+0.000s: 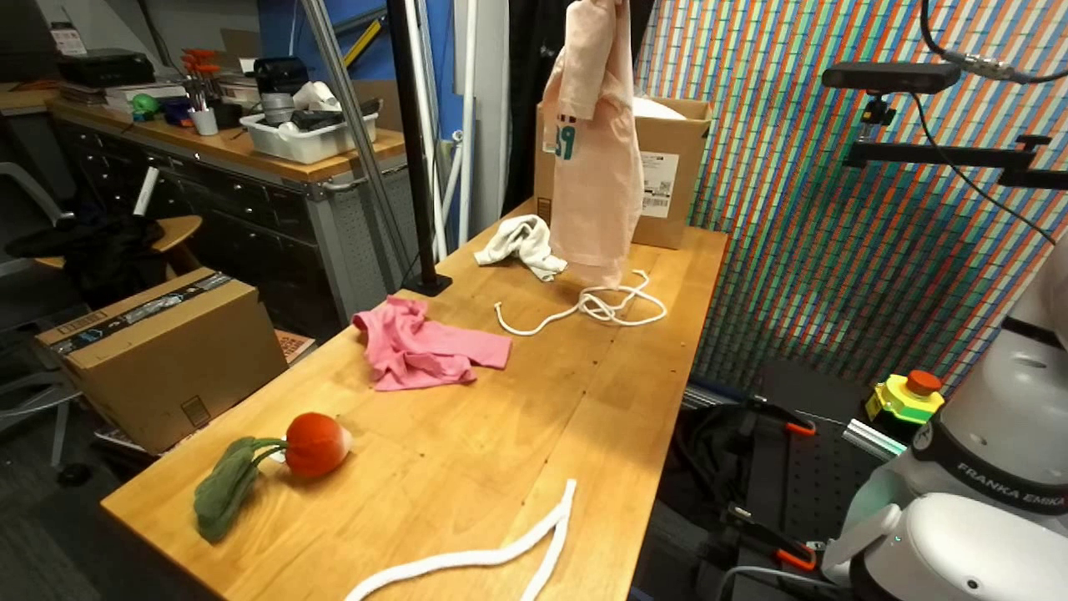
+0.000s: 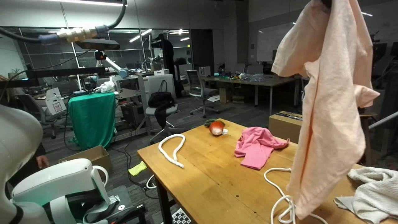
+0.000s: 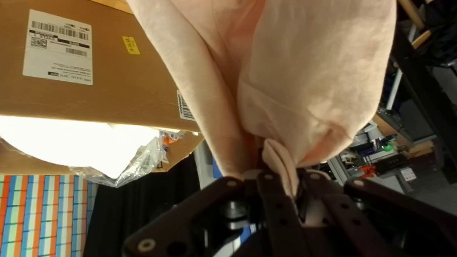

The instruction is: Separate all the objects on the table

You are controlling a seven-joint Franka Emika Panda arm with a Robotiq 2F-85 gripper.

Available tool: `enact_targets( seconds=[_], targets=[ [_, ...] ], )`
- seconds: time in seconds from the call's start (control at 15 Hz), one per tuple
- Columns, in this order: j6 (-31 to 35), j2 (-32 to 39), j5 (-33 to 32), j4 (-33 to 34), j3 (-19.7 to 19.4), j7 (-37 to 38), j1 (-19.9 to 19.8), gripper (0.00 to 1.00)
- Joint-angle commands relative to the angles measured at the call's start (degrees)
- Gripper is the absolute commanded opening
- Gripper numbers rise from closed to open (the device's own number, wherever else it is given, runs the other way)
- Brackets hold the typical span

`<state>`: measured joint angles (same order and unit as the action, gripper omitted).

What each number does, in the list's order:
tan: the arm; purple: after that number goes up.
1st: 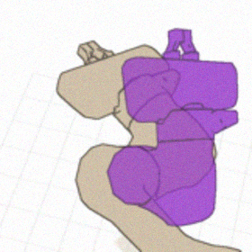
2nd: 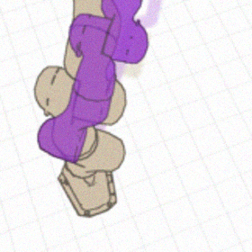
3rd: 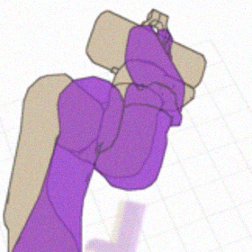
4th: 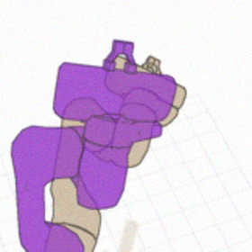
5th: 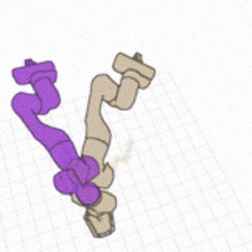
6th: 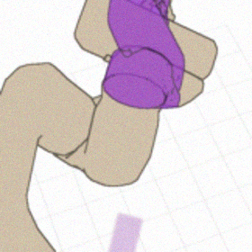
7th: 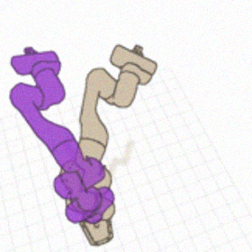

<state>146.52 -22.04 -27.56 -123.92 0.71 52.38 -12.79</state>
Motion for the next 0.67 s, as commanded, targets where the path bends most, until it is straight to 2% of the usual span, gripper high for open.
enact_targets(
  seconds=[0.0,0.33,0.6],
  targets=[
    [-2.33,-1.97,6.81,0.94,0.52,-8.13,3.22,0.05],
    [-9.07,-3.12,20.87,0.75,0.10,-25.01,10.18,0.05],
    [-14.97,-3.86,27.59,1.42,-0.04,-34.24,12.54,0.05]
  ],
)
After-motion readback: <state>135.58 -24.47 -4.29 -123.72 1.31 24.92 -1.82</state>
